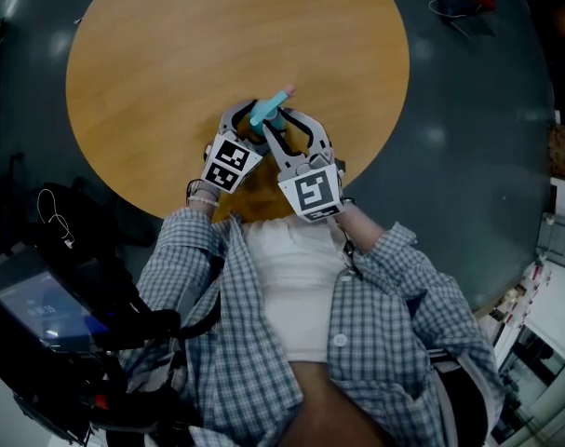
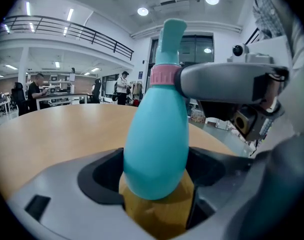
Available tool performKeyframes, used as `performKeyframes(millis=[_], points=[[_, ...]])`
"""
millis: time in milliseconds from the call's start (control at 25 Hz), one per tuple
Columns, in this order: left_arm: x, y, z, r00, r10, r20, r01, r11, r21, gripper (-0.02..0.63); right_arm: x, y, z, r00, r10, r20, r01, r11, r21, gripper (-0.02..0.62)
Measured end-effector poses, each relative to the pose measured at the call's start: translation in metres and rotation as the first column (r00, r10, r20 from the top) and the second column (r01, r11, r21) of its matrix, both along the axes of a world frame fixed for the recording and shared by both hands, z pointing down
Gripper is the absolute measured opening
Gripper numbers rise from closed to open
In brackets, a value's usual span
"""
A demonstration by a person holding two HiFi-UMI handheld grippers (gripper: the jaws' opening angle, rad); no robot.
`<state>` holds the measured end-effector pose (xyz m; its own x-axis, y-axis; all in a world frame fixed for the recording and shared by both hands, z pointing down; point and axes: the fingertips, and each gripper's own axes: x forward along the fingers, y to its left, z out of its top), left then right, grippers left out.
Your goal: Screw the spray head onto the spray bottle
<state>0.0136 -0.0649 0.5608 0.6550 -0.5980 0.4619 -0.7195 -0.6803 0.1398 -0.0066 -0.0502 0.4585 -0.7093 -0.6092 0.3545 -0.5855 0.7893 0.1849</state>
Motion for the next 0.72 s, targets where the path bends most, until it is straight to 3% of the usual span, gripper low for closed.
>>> performKeyframes(millis=[80, 160, 440, 720], points=[[-0.001, -0.001, 0.000, 1.000, -0.006, -0.001, 0.006, 1.000, 0.000, 0.390, 0.000, -0.001, 0.001, 0.997, 0.073, 0.007, -0.073, 0.997, -0.006, 0.114], [0.000, -0.003, 0.000, 1.000, -0.005, -0.004, 0.005, 1.000, -0.003, 0.390, 0.000, -0.004, 0.001, 0.996, 0.088, 0.019, -0.088, 0.996, -0.020, 0.114], [0.000, -0.004, 0.001, 1.000, 0.011, -0.008, -0.011, 1.000, -0.007, 0.390, -0.002, -0.003, 0.008, 0.997, -0.072, -0.018, 0.070, 0.995, -0.075, 0.117], [0.004, 0.001, 0.007, 0.998, 0.051, 0.036, -0.050, 0.999, -0.012, 0.391, -0.002, 0.000, 0.013, 0.993, -0.119, -0.025, 0.115, 0.987, -0.116, 0.167]])
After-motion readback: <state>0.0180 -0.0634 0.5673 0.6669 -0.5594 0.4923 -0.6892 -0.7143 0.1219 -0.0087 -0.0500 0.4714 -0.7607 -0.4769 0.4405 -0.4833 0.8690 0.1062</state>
